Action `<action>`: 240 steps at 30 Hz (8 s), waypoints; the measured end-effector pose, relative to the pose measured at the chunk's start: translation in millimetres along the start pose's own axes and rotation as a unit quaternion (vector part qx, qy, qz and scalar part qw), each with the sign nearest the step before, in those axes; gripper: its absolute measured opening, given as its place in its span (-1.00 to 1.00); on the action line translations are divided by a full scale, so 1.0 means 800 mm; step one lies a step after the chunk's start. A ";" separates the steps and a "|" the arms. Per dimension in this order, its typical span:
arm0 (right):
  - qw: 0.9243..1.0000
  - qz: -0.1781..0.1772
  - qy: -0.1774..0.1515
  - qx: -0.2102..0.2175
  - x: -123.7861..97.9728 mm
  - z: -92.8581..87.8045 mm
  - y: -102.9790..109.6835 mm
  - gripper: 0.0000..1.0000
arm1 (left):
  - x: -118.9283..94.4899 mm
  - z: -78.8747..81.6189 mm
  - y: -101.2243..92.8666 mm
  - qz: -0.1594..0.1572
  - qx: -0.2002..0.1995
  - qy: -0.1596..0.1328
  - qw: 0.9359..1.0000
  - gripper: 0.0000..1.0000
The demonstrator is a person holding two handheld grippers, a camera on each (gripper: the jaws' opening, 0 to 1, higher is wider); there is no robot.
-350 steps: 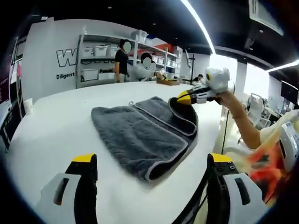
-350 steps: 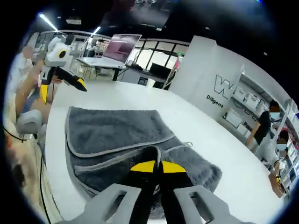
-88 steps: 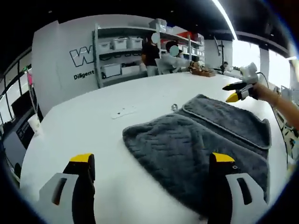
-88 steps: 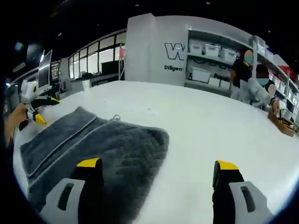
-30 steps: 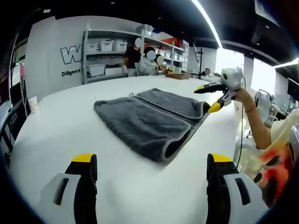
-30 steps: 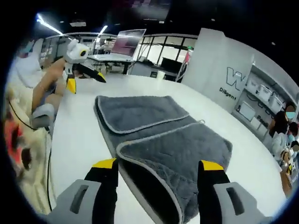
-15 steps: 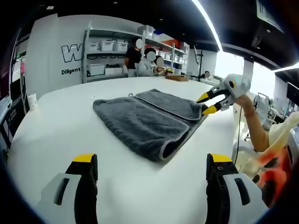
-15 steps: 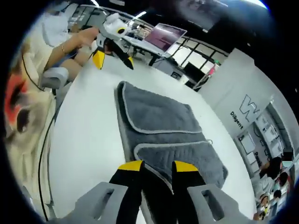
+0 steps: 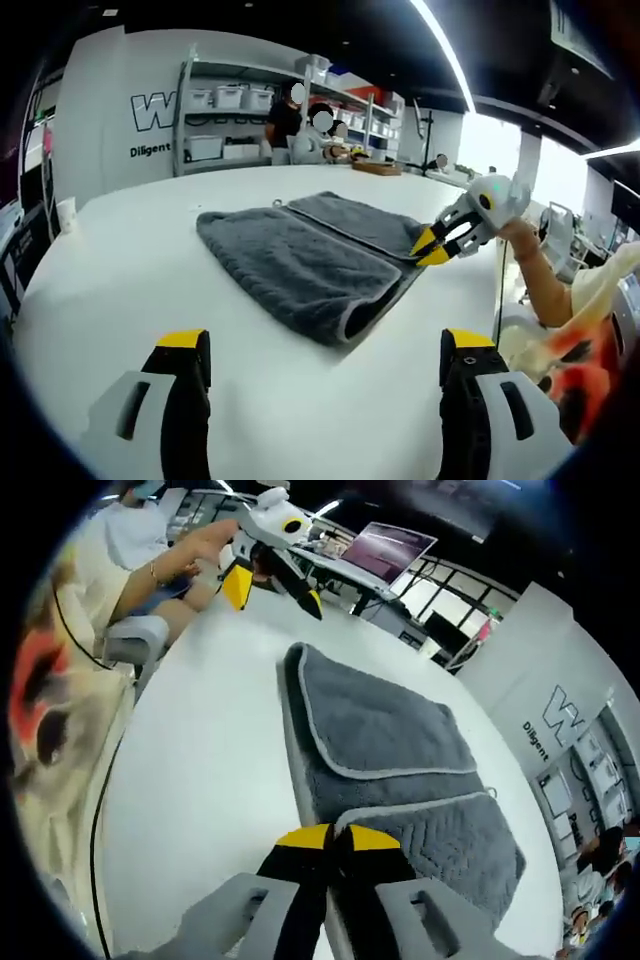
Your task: Open the folded towel by lifting each exposed corner and separating the folded layers until the towel lies flat within the target outline without major curled edges
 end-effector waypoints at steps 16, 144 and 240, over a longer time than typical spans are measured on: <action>0.982 -0.119 -0.104 0.099 -0.062 0.014 -0.061 -1.00 | 0.003 -0.003 -0.012 -0.013 0.001 0.002 1.000 0.95; 0.893 -0.299 -0.001 0.336 -0.231 -0.156 -0.035 0.98 | -0.034 0.017 -0.059 -0.083 0.001 -0.023 0.996 0.96; 0.960 -0.208 0.152 0.106 -0.051 -0.134 -0.191 -1.00 | -0.056 0.020 -0.108 -0.137 0.044 -0.023 0.989 0.96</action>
Point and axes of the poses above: the point that each gripper's makers call its tool centre point, and the gripper's own axes: x roughly forward along the fingers, y roughly to its left, z roughly out of its top, the point moved 1 cm from there along -x, roughly backward along the fingers, and after that the axes turned 7 degrees about z, right-handed, at the moved point
